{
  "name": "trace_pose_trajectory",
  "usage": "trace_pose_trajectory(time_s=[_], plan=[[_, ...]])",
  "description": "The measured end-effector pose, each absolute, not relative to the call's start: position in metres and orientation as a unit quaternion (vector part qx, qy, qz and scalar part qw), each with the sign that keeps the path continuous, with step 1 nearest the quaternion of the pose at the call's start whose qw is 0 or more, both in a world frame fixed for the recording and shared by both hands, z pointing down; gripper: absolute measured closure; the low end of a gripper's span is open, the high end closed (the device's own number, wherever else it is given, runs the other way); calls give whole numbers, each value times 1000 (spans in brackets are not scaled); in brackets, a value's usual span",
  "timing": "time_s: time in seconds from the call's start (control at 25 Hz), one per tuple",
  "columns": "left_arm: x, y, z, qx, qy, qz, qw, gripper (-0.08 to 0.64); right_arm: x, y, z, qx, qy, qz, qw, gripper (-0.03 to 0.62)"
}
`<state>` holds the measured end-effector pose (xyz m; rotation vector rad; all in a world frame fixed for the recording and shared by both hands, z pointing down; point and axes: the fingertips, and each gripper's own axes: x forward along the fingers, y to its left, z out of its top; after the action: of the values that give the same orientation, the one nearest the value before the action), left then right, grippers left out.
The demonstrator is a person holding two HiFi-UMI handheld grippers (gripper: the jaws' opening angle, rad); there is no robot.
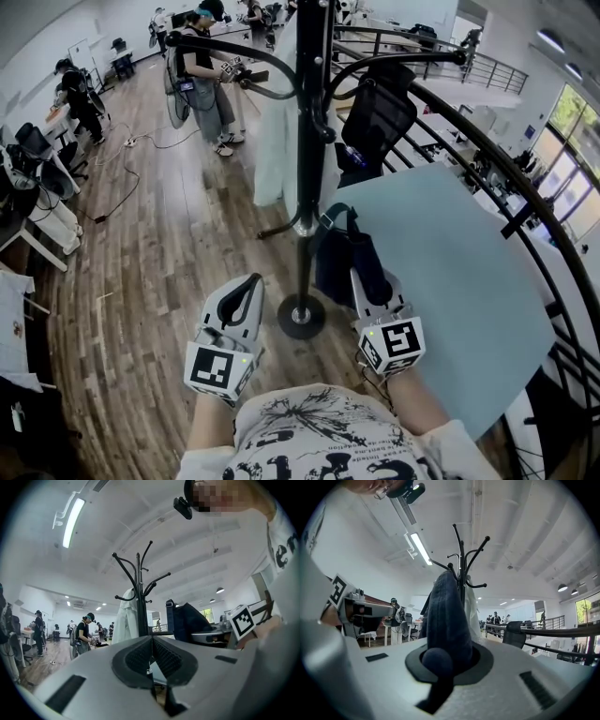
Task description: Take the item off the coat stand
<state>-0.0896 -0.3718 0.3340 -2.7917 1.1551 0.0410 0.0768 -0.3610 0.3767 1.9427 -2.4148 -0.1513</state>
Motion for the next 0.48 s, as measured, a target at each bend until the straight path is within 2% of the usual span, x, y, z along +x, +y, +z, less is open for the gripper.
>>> trace_pose_trajectory(time_s=[0.48], plan=[[-90, -369, 339, -923, 382, 8, 57, 555, 73, -359, 374, 622, -781, -41, 14, 583]])
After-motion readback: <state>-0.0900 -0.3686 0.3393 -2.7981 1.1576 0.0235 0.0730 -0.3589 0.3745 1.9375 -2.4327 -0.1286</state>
